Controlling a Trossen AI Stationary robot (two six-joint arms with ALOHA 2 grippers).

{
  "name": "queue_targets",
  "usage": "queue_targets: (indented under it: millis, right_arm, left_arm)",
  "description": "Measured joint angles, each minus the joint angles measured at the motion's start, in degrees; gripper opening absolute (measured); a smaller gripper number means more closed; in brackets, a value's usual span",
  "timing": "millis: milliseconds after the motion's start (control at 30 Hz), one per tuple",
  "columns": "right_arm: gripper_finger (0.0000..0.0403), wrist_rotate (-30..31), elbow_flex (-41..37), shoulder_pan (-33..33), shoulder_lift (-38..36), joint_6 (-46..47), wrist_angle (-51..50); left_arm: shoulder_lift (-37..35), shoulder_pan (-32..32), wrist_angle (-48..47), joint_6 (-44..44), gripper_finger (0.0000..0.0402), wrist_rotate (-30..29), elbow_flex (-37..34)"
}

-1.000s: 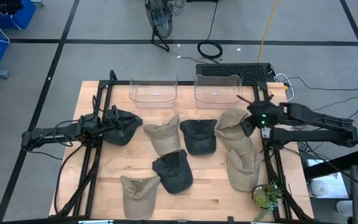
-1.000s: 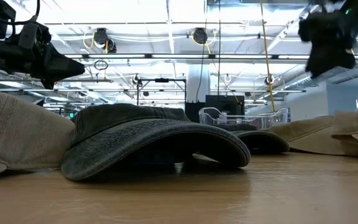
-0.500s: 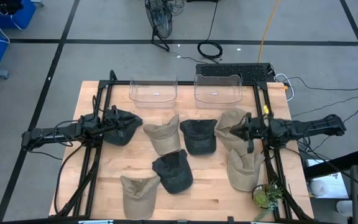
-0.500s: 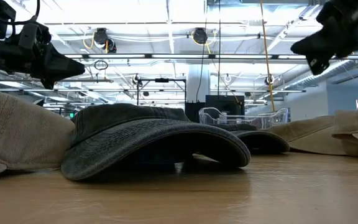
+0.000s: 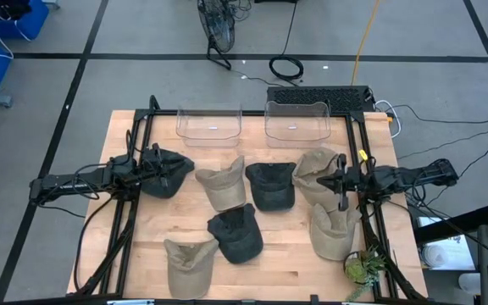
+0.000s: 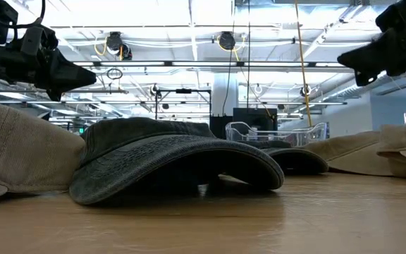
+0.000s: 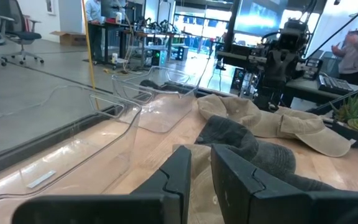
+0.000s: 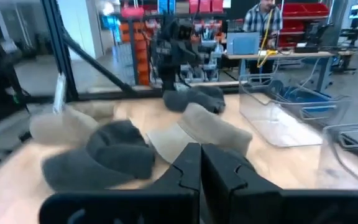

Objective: Pick & Place hat
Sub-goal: Put the brown cap into the right transparent bin

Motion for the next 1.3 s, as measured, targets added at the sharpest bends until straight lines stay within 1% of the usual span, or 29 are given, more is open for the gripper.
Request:
queue_targets:
  millis: [167,333,633,700,800,833,900,1033,1167,1300]
  right_arm:
    - [0.0,0.17,-0.1,0.0,-0.05,-1.93,-0.85]
    - [0.0,-0.93,-0.16,0.0,-0.02,-4.22,-1.27]
    - [0.0,-0.17,-1.64,0.0,0.41,-3.66,-0.35]
    - [0.0,0.62,-1.79,0.0,1.32,-4.19,2.55]
    - [0.0,0.91,-2.11,0.0,3.51,-6.71,10.19]
    - [0.0,1.79,-1.34,0.0,4.52,-7.27,11.66]
    - [0.0,4.73,1.41,0.0,7.22,-7.38,10.71]
    - [0.0,9.52,9.13,-0.01,14.76,-6.94,0.58]
    - [0.0,17.16,18.27,-0.41,22.29,-1.34,-8.37]
    - [0.0,17.89,25.82,-2.61,27.57,6.31,-16.96]
  left_arm:
    - [-0.02,0.01,-0.23,-0.02,0.0067,0.13,0.0]
    - [0.0,0.01,-0.16,-0.02,0.0067,0.28,0.0]
    - [-0.02,0.02,-0.15,0.0,0.0067,0.29,0.0]
    - [0.0,0.01,-0.15,0.0,0.0067,0.28,0.0]
    - [-0.02,0.01,-0.14,0.0,0.0067,0.27,0.0]
    - [0.0,0.0,-0.15,0.0,0.0067,0.29,0.0]
    - [-0.02,0.02,-0.13,0.0,0.0067,0.28,0.0]
    - [-0.01,0.0,-0.11,0.0,0.0067,0.27,0.0]
    - [0.0,0.01,-0.11,0.0,0.0067,0.28,0.0]
    - [0.0,0.01,-0.11,0.0,0.0067,0.27,0.0]
